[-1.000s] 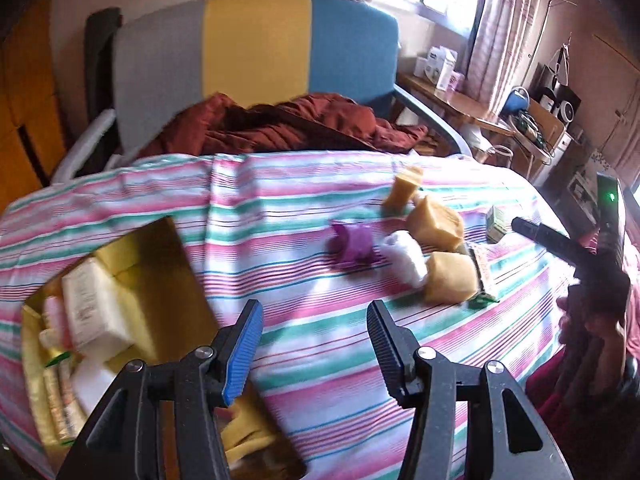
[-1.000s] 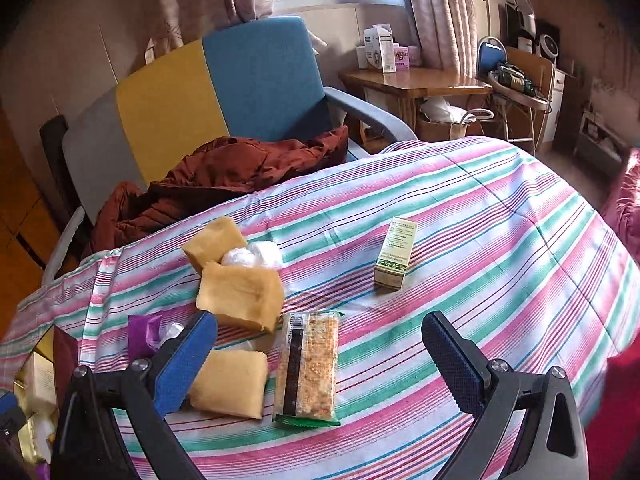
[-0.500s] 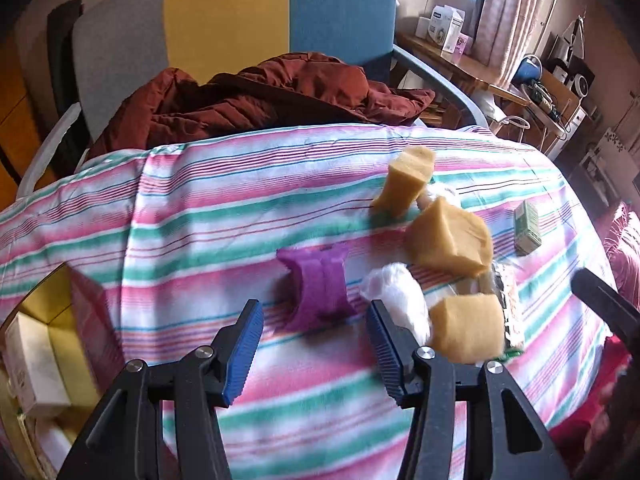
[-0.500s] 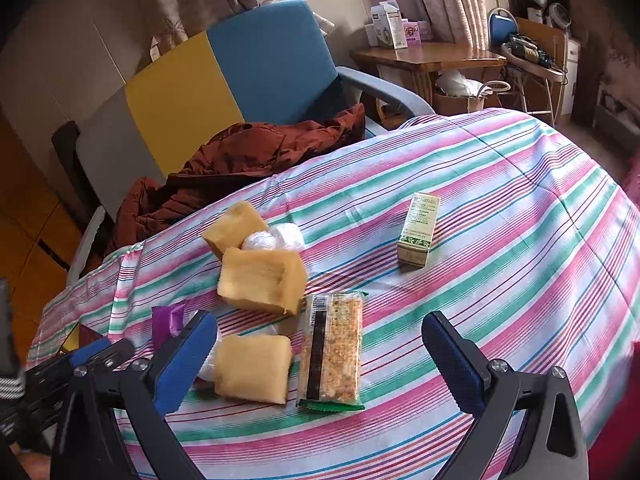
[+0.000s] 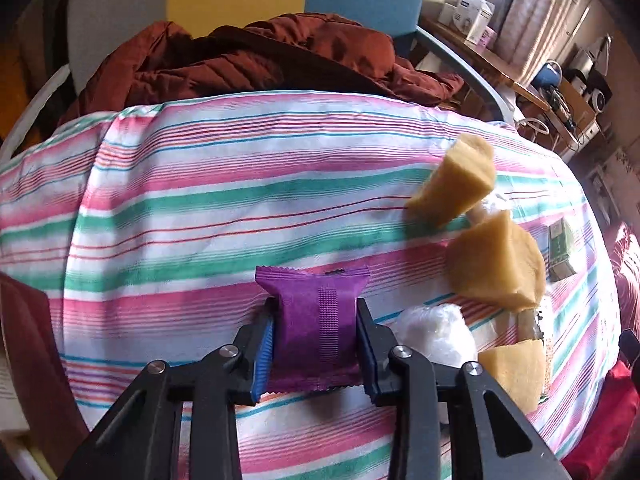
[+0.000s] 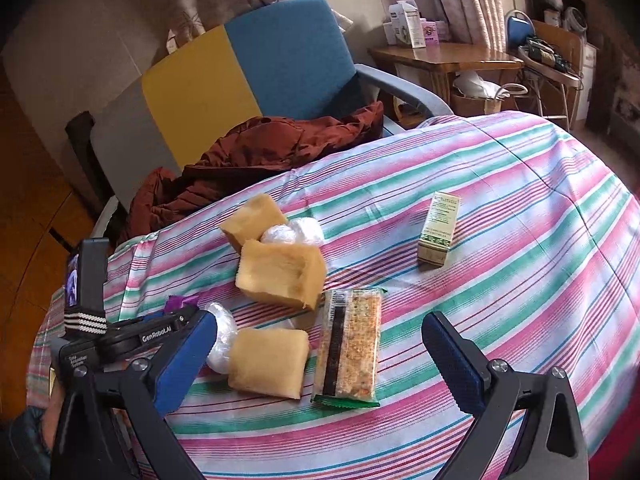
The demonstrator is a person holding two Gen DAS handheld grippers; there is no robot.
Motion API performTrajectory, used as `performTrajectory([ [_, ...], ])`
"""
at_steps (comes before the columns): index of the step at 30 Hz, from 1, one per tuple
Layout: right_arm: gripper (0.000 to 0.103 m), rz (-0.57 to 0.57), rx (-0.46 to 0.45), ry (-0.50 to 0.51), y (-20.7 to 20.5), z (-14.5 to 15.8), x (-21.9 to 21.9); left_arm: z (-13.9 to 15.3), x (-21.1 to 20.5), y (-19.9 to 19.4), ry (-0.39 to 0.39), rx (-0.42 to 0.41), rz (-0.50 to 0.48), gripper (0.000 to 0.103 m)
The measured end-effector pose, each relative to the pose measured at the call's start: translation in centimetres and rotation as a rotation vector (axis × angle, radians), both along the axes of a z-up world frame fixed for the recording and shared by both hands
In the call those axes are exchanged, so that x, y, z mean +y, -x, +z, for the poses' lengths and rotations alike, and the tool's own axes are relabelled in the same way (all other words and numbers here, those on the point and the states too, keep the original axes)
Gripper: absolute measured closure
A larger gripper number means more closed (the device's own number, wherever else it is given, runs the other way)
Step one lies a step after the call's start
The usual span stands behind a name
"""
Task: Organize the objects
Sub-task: 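Return both tools to the table items and grasp another purple packet with the left, then grasp the plastic-wrapped white ball with the right tool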
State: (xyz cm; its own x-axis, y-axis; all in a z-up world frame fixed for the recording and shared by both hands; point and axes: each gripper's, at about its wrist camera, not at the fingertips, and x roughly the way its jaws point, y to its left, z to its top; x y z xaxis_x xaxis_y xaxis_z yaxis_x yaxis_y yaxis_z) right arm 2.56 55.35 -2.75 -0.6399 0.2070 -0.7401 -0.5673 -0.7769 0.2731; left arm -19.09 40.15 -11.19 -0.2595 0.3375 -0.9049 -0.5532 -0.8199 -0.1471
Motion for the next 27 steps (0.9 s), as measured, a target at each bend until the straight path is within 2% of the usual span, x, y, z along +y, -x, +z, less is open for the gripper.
performTrajectory([
  [4, 0.003, 0.068, -0.015, -0.047, 0.9, 0.0, -1.5, 1.7, -1.9, -1.0, -0.04, 0.012, 0.007, 0.068],
  [8, 0.008, 0.168, -0.056, -0.055, 2.3, -0.9, -3.4, 4.9, -3.8, -2.4, -0.09, 0.044, -0.001, 0.068],
  [13, 0.023, 0.297, -0.109, -0.072, 4.5, -2.0, -5.9, 8.4, -6.2, -4.3, -0.154, 0.096, -0.025, 0.068],
  [15, 0.029, 0.339, -0.132, -0.07, 5.8, -2.5, -6.4, 9.6, -7.3, -5.2, -0.182, 0.11, -0.031, 0.068],
  [21, 0.033, 0.447, -0.202, -0.111, 10.8, -4.2, -8.3, 12.0, -11.2, -8.0, -0.24, 0.167, -0.043, 0.068],
  [24, 0.037, 0.485, -0.281, -0.161, 13.5, -5.8, -9.3, 12.4, -13.0, -9.1, -0.251, 0.174, -0.038, 0.068],
  [25, 0.041, 0.485, -0.312, -0.177, 14.2, -6.5, -9.5, 12.4, -13.8, -9.4, -0.254, 0.175, -0.03, 0.068],
  [26, 0.057, 0.492, -0.346, -0.18, 14.8, -7.4, -9.6, 12.4, -14.5, -9.7, -0.256, 0.176, -0.024, 0.068],
  [27, 0.066, 0.493, -0.373, -0.182, 15.1, -8.1, -9.7, 12.4, -15.2, -9.9, -0.261, 0.174, -0.018, 0.068],
])
